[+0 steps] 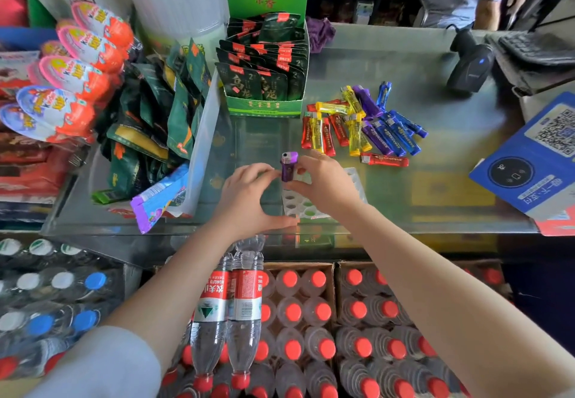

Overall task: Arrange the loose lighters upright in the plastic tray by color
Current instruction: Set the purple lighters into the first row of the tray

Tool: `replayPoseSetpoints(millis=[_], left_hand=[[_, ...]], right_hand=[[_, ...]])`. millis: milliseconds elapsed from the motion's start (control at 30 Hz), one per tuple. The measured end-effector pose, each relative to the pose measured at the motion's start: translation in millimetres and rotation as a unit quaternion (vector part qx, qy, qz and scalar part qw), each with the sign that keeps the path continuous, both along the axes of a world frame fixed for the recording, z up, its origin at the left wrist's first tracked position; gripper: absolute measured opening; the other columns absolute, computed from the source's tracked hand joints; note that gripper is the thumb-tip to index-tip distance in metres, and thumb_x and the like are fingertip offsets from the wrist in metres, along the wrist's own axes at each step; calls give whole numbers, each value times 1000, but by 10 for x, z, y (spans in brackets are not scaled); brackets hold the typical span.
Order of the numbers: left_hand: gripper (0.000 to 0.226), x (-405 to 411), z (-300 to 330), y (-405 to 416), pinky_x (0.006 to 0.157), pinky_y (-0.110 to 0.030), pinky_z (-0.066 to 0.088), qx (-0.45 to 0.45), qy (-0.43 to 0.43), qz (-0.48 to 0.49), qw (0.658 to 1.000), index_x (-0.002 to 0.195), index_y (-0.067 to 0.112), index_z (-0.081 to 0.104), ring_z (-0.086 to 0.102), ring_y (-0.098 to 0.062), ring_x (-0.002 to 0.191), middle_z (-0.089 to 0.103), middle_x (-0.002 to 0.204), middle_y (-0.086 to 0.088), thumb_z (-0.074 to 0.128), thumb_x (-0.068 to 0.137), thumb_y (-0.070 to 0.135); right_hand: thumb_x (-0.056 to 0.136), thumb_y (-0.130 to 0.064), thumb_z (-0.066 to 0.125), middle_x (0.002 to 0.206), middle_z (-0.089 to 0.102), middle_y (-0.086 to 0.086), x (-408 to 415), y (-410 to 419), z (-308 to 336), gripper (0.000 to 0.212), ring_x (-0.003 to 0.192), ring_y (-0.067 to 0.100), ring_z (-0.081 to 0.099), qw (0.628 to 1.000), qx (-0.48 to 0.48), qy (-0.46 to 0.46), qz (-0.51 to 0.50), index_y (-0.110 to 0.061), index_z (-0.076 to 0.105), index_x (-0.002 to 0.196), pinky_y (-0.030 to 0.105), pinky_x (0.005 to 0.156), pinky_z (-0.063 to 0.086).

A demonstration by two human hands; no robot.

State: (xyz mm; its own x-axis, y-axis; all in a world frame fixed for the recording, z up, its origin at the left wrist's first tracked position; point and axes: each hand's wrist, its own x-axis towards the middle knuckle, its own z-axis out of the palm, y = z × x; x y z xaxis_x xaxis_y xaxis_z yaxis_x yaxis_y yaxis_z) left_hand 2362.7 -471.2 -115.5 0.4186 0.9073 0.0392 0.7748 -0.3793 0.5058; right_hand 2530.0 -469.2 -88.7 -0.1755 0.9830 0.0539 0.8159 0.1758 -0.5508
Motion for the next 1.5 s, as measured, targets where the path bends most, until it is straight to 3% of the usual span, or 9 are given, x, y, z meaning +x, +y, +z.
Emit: replayPoseSetpoints(millis=[133, 267, 433, 700, 900, 1067, 1167, 1333, 1500], left_hand=[[96, 29, 15, -4, 105, -42, 20, -9, 8, -7, 1000, 128, 26, 43, 25, -16, 124, 38, 131, 6, 44, 48, 78], [97, 151, 17, 7, 106, -40, 18, -14, 15, -15, 1000, 131, 24, 40, 22, -14, 125, 36, 133, 7, 44, 50, 77], [98, 323, 0, 25, 106, -40, 19, -3, 24, -18, 1000, 132, 21, 39, 24, -15, 125, 37, 135, 5, 42, 52, 78], [94, 367, -9, 18, 104, -39, 18, 21, 33, -9, 999, 132, 23, 38, 27, -16, 125, 38, 136, 5, 44, 55, 76], [93, 372, -16, 32, 103, -37, 17, 20, 33, -3, 999, 131, 24, 40, 25, -13, 124, 38, 135, 7, 44, 54, 77], [95, 373, -7, 24, 104, -39, 17, 19, 39, -2, 999, 132, 24, 39, 26, -15, 125, 38, 136, 6, 43, 54, 78], [95, 378, -8, 20, 104, -40, 17, 21, 41, 0, 999, 132, 24, 39, 26, -16, 126, 38, 136, 6, 43, 54, 78], [94, 369, -8, 15, 103, -39, 18, 25, 25, -4, 999, 130, 23, 43, 29, -16, 125, 41, 134, 6, 44, 54, 78], [95, 357, -6, 19, 104, -40, 20, 20, 19, -8, 1000, 129, 23, 43, 29, -16, 125, 41, 133, 6, 44, 53, 79]], right_hand=[[87, -17, 57, 101, 63, 2, 525, -13, 131, 22, 78, 11, 51, 990, 51, 50, -122, -9, 61, 107, 17, 70, 42], [89, -11, 51, 113, 61, 12, 1081, 64, 19, 23, 93, 30, 58, 969, 41, 6, -243, -10, 62, 109, 35, 79, 49], [88, -13, 51, 114, 64, 11, 1251, 246, -32, 25, 100, 31, 57, 968, 37, -18, -246, -12, 63, 109, 37, 78, 48], [87, -23, 55, 82, 54, 9, 1142, 508, -48, 18, 70, 30, 49, 955, -33, -76, -286, -7, 63, 91, 32, 60, 39], [83, -11, 58, 87, 59, 13, 1126, 585, -97, 8, 70, 30, 50, 944, -71, -113, -302, -5, 60, 88, 33, 59, 38], [75, -9, 65, 74, 58, 8, 1188, 440, 85, 9, 63, 22, 49, 961, -54, 58, -264, -5, 65, 83, 25, 49, 34], [76, -14, 68, 75, 61, 0, 1032, 234, 213, 13, 65, 13, 53, 966, -22, 153, -206, -8, 64, 88, 22, 58, 42], [79, -12, 68, 78, 68, -2, 573, -84, 138, 12, 60, -2, 56, 970, -64, 212, -95, -7, 67, 89, 6, 54, 44], [76, -13, 70, 84, 70, 11, 336, -112, -6, 14, 69, 18, 58, 980, -58, 170, -80, -5, 68, 88, 27, 62, 44]])
